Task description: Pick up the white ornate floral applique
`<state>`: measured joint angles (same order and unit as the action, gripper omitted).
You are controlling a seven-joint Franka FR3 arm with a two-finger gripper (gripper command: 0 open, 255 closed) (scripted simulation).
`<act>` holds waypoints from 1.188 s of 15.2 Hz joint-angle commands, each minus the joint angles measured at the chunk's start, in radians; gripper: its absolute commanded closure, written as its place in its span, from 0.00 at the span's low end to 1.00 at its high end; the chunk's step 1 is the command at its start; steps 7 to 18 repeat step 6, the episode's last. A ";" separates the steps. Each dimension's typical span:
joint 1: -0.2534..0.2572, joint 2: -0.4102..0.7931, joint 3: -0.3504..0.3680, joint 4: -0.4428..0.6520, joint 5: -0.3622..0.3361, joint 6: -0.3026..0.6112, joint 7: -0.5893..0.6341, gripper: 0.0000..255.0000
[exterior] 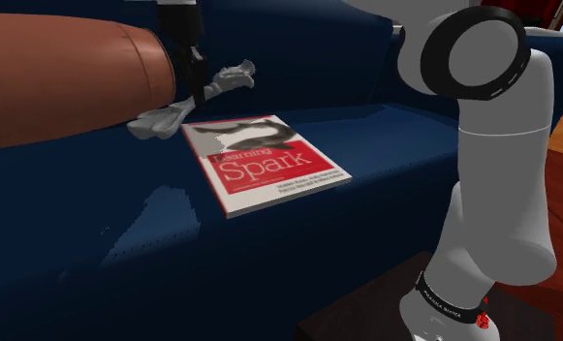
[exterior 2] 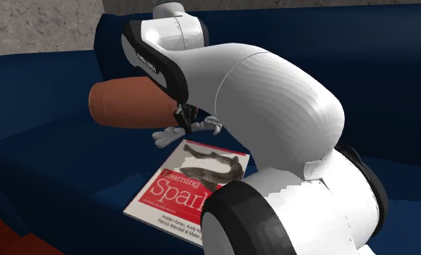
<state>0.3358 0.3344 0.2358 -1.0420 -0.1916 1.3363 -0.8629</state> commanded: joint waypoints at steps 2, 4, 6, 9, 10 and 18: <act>0.012 0.038 -0.001 0.104 -0.012 -0.066 -0.007 1.00; 0.025 0.076 -0.002 0.194 -0.023 -0.118 -0.012 1.00; 0.027 0.079 -0.003 0.202 -0.024 -0.123 -0.013 1.00; 0.027 0.079 -0.003 0.202 -0.024 -0.123 -0.013 1.00; 0.027 0.079 -0.003 0.202 -0.024 -0.123 -0.013 1.00; 0.027 0.079 -0.003 0.202 -0.024 -0.123 -0.013 1.00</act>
